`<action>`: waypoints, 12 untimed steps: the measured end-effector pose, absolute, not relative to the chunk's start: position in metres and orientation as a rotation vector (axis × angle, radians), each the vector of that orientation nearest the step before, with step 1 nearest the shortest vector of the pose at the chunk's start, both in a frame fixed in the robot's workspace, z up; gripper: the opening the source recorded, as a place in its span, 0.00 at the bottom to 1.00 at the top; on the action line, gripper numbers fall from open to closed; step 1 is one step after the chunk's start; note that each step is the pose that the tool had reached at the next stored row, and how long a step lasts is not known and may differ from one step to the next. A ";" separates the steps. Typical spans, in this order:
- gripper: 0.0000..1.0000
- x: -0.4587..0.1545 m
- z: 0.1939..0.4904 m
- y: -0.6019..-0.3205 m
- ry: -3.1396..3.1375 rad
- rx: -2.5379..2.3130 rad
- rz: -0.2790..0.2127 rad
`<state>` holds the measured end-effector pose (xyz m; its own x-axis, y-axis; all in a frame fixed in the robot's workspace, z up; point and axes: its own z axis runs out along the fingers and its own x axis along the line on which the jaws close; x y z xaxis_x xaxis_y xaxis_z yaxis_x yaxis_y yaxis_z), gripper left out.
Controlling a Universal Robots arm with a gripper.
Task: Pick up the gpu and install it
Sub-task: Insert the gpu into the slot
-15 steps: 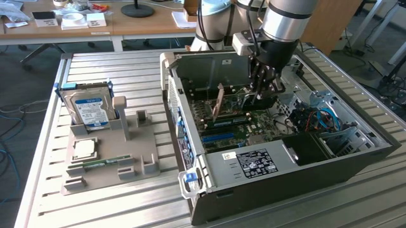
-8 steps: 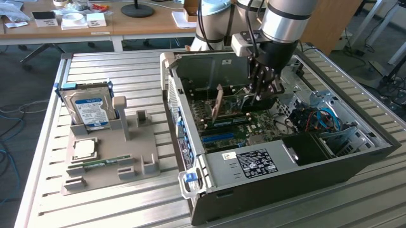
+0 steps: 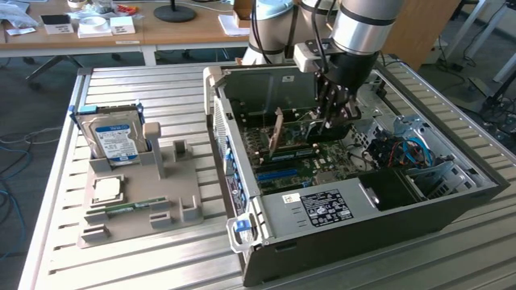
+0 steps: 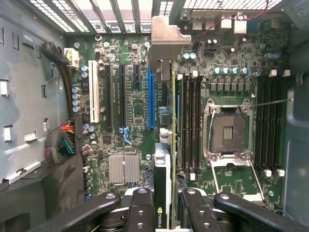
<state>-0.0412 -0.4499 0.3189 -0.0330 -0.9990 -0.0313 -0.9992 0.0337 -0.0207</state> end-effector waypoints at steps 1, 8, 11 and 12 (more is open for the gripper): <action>0.27 -0.042 0.319 -0.450 2.231 -2.159 0.011; 0.27 -0.047 0.319 -0.452 2.231 -2.159 0.011; 0.27 -0.050 0.319 -0.453 2.231 -2.159 0.011; 0.27 -0.052 0.319 -0.453 2.231 -2.159 0.011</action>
<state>-0.0517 -0.4525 0.3185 -0.0326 -0.9990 -0.0315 -0.9992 0.0333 -0.0210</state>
